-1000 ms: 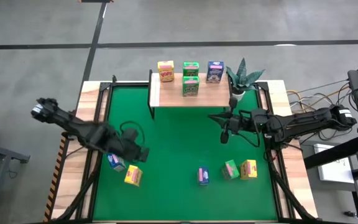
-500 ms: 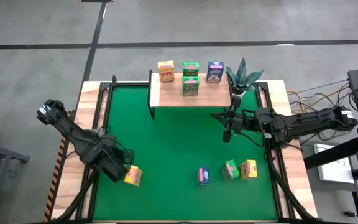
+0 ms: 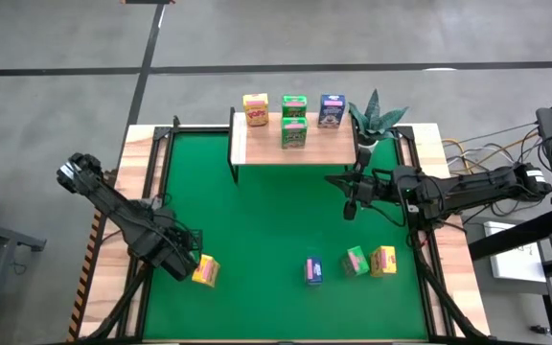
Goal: Stack cereal on shelf
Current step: Put the left blue cereal box on the shelf aligned with the other blue cereal box
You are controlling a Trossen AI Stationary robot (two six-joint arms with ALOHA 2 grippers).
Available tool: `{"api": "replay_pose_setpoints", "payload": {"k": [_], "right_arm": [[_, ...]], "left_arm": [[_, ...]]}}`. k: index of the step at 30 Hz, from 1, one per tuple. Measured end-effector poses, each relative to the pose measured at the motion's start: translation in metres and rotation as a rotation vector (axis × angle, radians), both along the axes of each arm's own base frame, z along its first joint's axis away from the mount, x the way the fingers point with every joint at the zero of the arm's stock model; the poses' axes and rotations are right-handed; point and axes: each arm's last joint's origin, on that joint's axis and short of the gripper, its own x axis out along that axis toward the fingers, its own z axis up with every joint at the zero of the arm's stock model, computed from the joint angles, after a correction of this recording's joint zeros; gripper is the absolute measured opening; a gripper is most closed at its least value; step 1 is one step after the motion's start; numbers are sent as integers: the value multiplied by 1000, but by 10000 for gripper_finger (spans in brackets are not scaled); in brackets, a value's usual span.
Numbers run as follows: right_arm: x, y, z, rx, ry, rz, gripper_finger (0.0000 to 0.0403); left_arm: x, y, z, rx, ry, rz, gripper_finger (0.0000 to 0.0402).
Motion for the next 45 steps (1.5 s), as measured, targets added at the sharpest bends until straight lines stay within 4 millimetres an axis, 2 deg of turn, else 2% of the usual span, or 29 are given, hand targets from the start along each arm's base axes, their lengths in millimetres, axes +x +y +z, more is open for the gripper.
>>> {"api": "replay_pose_setpoints", "payload": {"k": [16,30,40,45], "right_arm": [[0,0,-2,14,15,-1,9],[0,0,-2,12,17,-1,9],[0,0,-2,10,20,-2,9],[0,-1,-3,11,27,-23,9]], "left_arm": [[1,-7,-25,25,62,-9,232],[3,-10,-29,10,76,-31,229],[4,-11,-29,4,70,-35,155],[4,-11,-26,-2,71,-60,139]]}}
